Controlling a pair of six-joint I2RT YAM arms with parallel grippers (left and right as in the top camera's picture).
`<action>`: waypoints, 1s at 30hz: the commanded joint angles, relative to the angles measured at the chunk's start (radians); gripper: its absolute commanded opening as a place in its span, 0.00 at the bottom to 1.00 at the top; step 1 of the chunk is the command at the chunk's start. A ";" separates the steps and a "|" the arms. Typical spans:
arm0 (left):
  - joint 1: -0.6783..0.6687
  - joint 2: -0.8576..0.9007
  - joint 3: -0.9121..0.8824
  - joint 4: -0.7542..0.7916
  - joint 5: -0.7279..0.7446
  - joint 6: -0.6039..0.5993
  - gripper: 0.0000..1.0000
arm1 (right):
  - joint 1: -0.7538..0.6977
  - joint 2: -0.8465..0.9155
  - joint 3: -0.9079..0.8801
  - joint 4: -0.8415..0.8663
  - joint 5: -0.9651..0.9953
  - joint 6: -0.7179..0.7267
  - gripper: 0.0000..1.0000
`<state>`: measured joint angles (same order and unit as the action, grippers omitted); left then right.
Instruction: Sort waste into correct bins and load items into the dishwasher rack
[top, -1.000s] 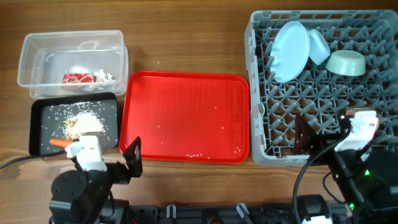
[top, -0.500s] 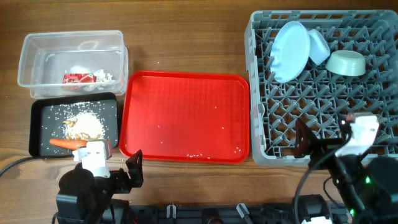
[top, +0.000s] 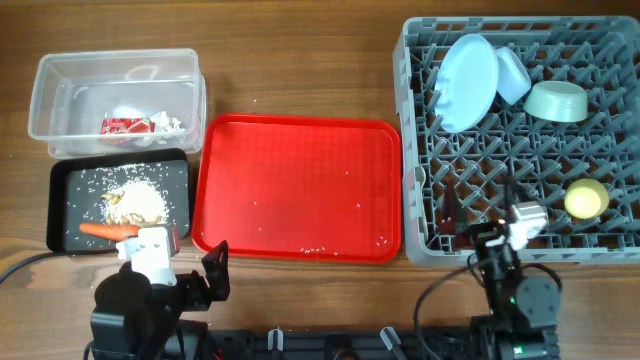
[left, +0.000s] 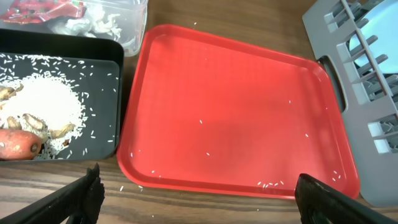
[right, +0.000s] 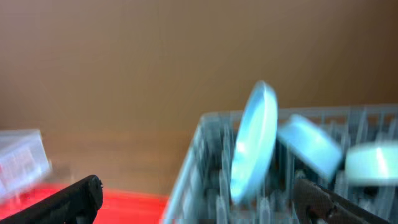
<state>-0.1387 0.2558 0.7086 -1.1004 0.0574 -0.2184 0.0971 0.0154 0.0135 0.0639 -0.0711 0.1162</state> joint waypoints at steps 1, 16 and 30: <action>-0.006 -0.006 -0.005 0.002 -0.006 -0.002 1.00 | 0.005 -0.013 -0.009 -0.058 -0.076 -0.109 1.00; -0.006 -0.006 -0.005 0.002 -0.006 -0.002 1.00 | 0.008 -0.012 -0.008 -0.054 -0.076 -0.116 1.00; 0.026 -0.045 -0.031 0.022 -0.002 -0.002 1.00 | 0.008 -0.012 -0.008 -0.054 -0.076 -0.116 1.00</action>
<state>-0.1352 0.2497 0.7074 -1.1023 0.0574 -0.2184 0.1013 0.0135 0.0063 0.0074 -0.1307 0.0128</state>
